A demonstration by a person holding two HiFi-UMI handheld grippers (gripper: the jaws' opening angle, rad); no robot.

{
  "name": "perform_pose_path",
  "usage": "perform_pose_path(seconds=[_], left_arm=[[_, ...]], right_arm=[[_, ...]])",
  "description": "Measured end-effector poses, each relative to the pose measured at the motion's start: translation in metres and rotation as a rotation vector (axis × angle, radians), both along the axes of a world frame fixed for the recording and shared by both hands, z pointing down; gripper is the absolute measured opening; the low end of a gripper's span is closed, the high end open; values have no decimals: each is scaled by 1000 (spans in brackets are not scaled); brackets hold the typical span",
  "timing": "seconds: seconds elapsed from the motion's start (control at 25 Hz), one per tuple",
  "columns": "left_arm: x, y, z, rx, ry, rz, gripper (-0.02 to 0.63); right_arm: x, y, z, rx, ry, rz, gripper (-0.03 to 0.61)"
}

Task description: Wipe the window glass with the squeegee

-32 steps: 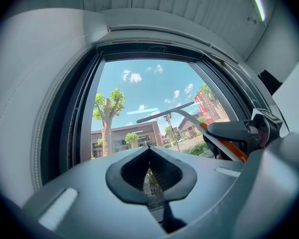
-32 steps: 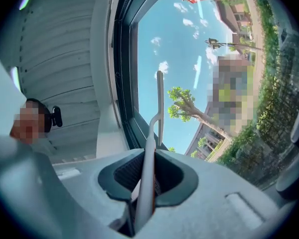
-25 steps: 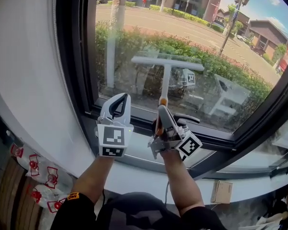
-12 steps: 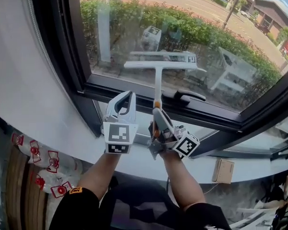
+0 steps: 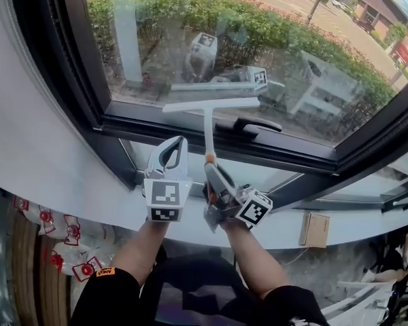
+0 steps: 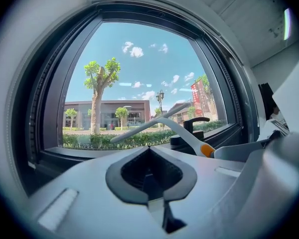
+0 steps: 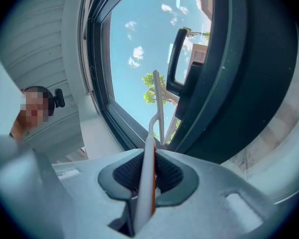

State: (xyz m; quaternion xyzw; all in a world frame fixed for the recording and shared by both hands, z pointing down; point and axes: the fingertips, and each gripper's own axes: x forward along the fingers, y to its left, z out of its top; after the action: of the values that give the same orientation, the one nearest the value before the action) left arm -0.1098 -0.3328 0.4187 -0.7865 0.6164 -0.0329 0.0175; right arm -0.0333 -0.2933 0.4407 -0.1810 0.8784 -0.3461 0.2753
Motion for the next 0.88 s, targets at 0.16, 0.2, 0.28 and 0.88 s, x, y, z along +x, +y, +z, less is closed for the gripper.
perform_pose_path(seconds=[0.16, 0.2, 0.28, 0.88], left_arm=[[-3, -2, 8, -5, -10, 4, 14], [-3, -2, 8, -4, -13, 4, 14], [-2, -1, 5, -2, -15, 5, 14], [39, -3, -73, 156, -47, 52, 14]], right_arm=[[-2, 0, 12, -6, 27, 11, 48], [-1, 1, 12, -3, 30, 13, 46], [1, 4, 4, 3, 8, 6, 44], [74, 1, -99, 206, -134, 57, 44]])
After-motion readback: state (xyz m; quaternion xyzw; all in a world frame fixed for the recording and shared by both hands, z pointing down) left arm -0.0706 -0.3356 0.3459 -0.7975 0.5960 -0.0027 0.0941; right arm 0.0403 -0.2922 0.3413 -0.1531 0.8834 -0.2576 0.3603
